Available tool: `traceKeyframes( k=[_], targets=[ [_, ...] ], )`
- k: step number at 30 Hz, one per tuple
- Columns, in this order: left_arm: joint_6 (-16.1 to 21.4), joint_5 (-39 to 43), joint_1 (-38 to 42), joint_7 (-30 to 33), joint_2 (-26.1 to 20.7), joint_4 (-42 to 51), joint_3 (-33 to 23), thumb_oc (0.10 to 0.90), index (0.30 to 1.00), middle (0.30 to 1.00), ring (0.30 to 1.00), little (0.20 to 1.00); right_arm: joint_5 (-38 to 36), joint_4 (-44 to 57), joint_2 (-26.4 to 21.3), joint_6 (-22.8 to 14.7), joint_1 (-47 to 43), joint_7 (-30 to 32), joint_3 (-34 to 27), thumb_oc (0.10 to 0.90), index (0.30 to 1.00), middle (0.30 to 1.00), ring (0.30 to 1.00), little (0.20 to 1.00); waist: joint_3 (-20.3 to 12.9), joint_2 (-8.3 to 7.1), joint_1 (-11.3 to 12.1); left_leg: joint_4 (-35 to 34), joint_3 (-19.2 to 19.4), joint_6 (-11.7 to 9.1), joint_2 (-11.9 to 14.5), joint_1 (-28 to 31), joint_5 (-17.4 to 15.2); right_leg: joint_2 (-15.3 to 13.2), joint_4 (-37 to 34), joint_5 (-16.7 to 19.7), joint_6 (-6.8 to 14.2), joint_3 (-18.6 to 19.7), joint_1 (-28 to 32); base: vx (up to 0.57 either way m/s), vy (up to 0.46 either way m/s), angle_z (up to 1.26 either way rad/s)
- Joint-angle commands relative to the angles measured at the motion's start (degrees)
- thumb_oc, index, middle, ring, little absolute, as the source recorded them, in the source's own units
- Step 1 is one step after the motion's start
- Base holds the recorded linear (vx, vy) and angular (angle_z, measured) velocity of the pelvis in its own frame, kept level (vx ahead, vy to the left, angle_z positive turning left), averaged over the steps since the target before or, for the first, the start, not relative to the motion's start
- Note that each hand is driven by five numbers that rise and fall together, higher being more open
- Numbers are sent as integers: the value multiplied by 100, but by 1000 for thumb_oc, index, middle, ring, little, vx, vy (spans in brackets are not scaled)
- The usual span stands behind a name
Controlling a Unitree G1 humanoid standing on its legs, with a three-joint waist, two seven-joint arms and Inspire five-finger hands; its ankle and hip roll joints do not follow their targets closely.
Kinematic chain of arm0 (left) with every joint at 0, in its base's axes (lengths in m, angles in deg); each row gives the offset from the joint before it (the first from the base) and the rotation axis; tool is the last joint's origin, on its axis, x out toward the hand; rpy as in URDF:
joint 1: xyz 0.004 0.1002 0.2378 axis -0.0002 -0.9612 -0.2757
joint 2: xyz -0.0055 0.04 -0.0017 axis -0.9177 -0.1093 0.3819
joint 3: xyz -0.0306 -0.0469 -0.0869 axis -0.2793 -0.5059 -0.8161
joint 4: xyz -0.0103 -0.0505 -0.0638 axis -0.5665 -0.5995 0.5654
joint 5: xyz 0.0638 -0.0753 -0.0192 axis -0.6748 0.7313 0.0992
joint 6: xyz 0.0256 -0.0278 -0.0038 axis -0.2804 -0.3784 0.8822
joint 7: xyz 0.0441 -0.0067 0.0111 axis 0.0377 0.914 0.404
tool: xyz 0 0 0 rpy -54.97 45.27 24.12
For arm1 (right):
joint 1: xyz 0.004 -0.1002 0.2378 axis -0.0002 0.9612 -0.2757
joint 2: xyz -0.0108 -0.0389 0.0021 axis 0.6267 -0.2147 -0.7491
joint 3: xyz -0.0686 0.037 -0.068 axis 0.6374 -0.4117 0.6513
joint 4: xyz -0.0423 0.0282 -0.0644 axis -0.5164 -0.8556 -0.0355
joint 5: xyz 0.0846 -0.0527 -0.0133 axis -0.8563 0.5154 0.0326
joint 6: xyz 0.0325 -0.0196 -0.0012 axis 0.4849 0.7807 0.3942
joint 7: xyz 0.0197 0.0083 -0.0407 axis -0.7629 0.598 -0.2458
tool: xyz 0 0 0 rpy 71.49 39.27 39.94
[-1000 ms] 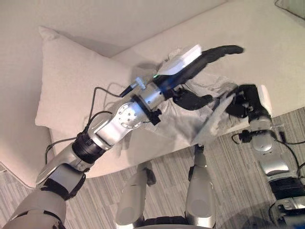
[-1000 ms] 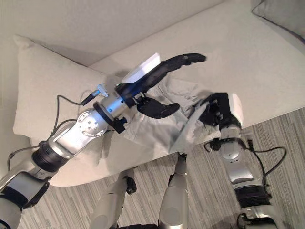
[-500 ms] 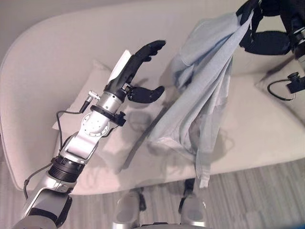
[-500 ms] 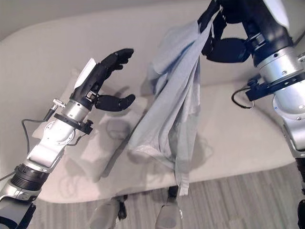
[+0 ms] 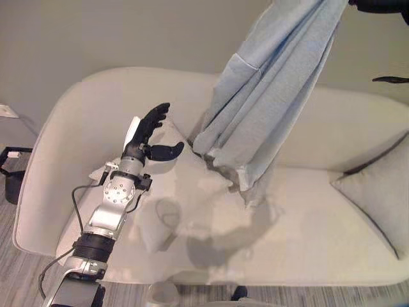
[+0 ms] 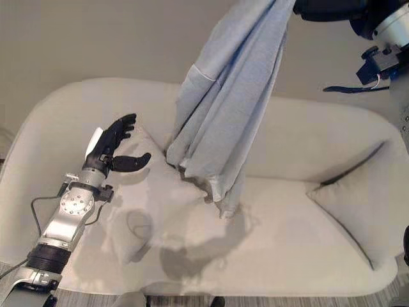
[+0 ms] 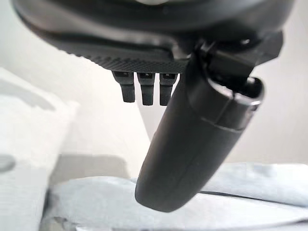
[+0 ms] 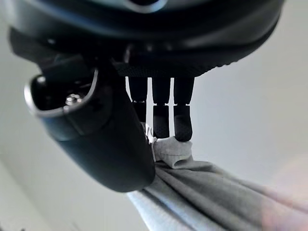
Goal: Hang the clothes on the sofa on the clothes rack.
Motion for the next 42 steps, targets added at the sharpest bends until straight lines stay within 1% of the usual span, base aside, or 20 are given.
traceKeyframes(
  k=[1, 3, 4, 5, 13, 15, 19, 24, 27, 29, 30, 31, 32, 33, 34, 38, 39, 40, 41, 42],
  targets=[
    [640, 134, 233, 182, -51, 4, 178, 800, 900, 900, 900, 900, -568, -157, -62, -356, -967, -80, 382, 400, 300, 300, 300, 300, -1179, -355, 51, 15, 502, -551, 519, 312, -639, -191, 30, -28, 76, -517, 112, 0, 0, 0],
    [635, 123, 285, 218, -45, -139, 195, 800, 900, 900, 900, 900, -600, -158, -52, -386, -1099, -117, 536, 400, 300, 300, 300, 300, -1205, -390, 51, 15, 538, -558, 540, 327, -632, -181, 30, -29, 76, -528, 114, 0, 0, 0],
    [639, 125, 289, 219, -36, -146, 188, 800, 900, 900, 900, 900, -606, -174, -50, -389, -1144, -121, 578, 400, 300, 300, 300, 300, -1204, -379, 52, 15, 542, -558, 540, 327, -633, -181, 30, -29, 76, -524, 110, -4, -16, -4],
    [640, 172, 332, 224, -42, -262, 178, 800, 900, 900, 900, 900, -633, -181, -58, -386, -1232, -137, 656, 400, 300, 300, 300, 300, -1226, -410, 46, 15, 583, -561, 558, 343, -629, -167, 30, -25, 79, -529, 113, -2, -19, -3],
    [621, 404, 665, 231, 6, -754, 370, 800, 900, 900, 900, 900, -776, -99, 62, -417, -1298, -135, 718, 400, 300, 300, 300, 300, -1244, -458, -49, 15, 647, -553, 604, 381, -639, -120, 30, -6, 58, -473, 99, 0, -3, 0],
    [579, 622, 906, 228, 97, -1107, 491, 800, 900, 900, 900, 900, -837, 90, 120, -458, -1262, -165, 735, 400, 300, 300, 300, 300, -1250, -465, -134, 15, 674, -549, 618, 398, -644, -100, 30, -4, 55, -446, 87, 6, -14, -6],
    [570, 610, 1247, 231, 144, -1463, 672, 800, 900, 900, 900, 900, -899, 372, 178, -548, -1205, -203, 692, 400, 300, 300, 300, 300, -1254, -447, -251, 15, 735, -541, 646, 413, -647, -83, 30, 5, 61, -388, 27, 2, -10, -9],
    [589, 1069, 1713, 194, 349, -1797, 859, 800, 900, 900, 900, 900, -820, 853, 258, -681, -1197, -184, 810, 400, 300, 300, 300, 300, -1238, -418, -421, 15, 806, -525, 662, 419, -648, -45, 30, 8, 59, -258, -62, -4, -13, -10],
    [620, 1448, 2099, 171, 532, -2010, 1019, 800, 900, 900, 900, 900, -762, 939, 410, -702, -1245, -139, 913, 400, 300, 300, 300, 300, -1246, -395, -516, 15, 837, -516, 668, 427, -662, -38, 30, 11, 59, -197, -99, 2, -15, -14],
    [642, 1747, 2308, 119, 650, -2139, 1094, 800, 900, 900, 900, 900, -730, 973, 514, -714, -1212, -118, 952, 400, 300, 300, 300, 300, -1257, -373, -588, 15, 851, -505, 659, 430, -670, -37, 30, 20, 61, -138, -128, -2, -13, -9],
    [661, 2150, 2545, 44, 825, -2228, 1180, 800, 900, 900, 900, 900, -692, 920, 634, -709, -1192, -94, 1036, 400, 300, 300, 300, 300, -1248, -353, -671, 15, 866, -490, 654, 448, -679, -31, 30, 31, 61, -89, -150, 4, -11, -5],
    [665, 2158, 2554, 38, 825, -2238, 1177, 776, 865, 865, 865, 865, -692, 915, 635, -710, -1206, -94, 1047, 400, 300, 300, 300, 300, -1252, -350, -672, 15, 868, -489, 653, 441, -678, -32, 30, 33, 62, -87, -159, 4, -10, -6],
    [661, 2414, 2628, -33, 920, -2186, 1216, 679, 719, 719, 719, 719, -631, 902, 689, -705, -1224, -82, 1114, 400, 300, 300, 300, 300, -1237, -331, -702, 15, 885, -486, 659, 469, -700, -28, 30, 30, 65, -60, -155, -1, -1, -10],
    [669, 2507, 2678, -58, 960, -2166, 1223, 678, 716, 716, 716, 716, -610, 863, 719, -695, -1228, -78, 1128, 400, 300, 300, 300, 300, -1244, -322, -725, 15, 885, -475, 647, 446, -688, -39, 30, 42, 63, -49, -184, -1, -1, -11],
    [670, 2510, 2681, -60, 959, -2169, 1222, 687, 731, 731, 731, 731, -610, 861, 720, -695, -1233, -78, 1132, 400, 300, 300, 300, 300, -1246, -321, -725, 15, 886, -475, 647, 443, -688, -39, 30, 42, 63, -48, -188, -4, 1, -13],
    [670, 2510, 2681, -60, 959, -2169, 1222, 687, 731, 731, 731, 731, -610, 861, 720, -695, -1233, -78, 1133, 400, 300, 300, 300, 300, -1246, -321, -725, 15, 886, -475, 647, 443, -688, -39, 30, 42, 63, -48, -188, -2, 1, -9],
    [674, 2624, 2740, -115, 1007, -2112, 1277, 750, 825, 825, 825, 825, -574, 795, 760, -665, -1231, -83, 1149, 400, 300, 300, 300, 300, -1234, -298, -751, 15, 885, -465, 635, 448, -693, -46, 30, 45, 65, -28, -203, 0, 0, 0],
    [692, 2719, 2771, -167, 1030, -1997, 1300, 800, 900, 900, 900, 900, -530, 686, 802, -606, -1219, -92, 1155, 400, 300, 300, 300, 300, -1223, -274, -757, 15, 896, -459, 626, 458, -706, -56, 30, 48, 64, -16, -202, 0, 0, 0],
    [693, 2732, 2766, -255, 1003, -1894, 1342, 800, 900, 900, 900, 900, -533, 559, 808, -556, -1217, -116, 1133, 400, 300, 300, 300, 300, -1206, -244, -753, 15, 904, -454, 610, 466, -717, -62, 30, 47, 65, -2, -192, 0, 0, 0],
    [621, 2766, 2616, -479, 860, -1792, 1380, 800, 900, 900, 900, 900, -501, 478, 738, -488, -1209, -173, 1094, 400, 300, 300, 300, 300, -1187, -185, -726, 15, 886, -453, 601, 473, -720, -75, 30, 47, 65, -18, -164, 30, -7, -2]
  ],
)
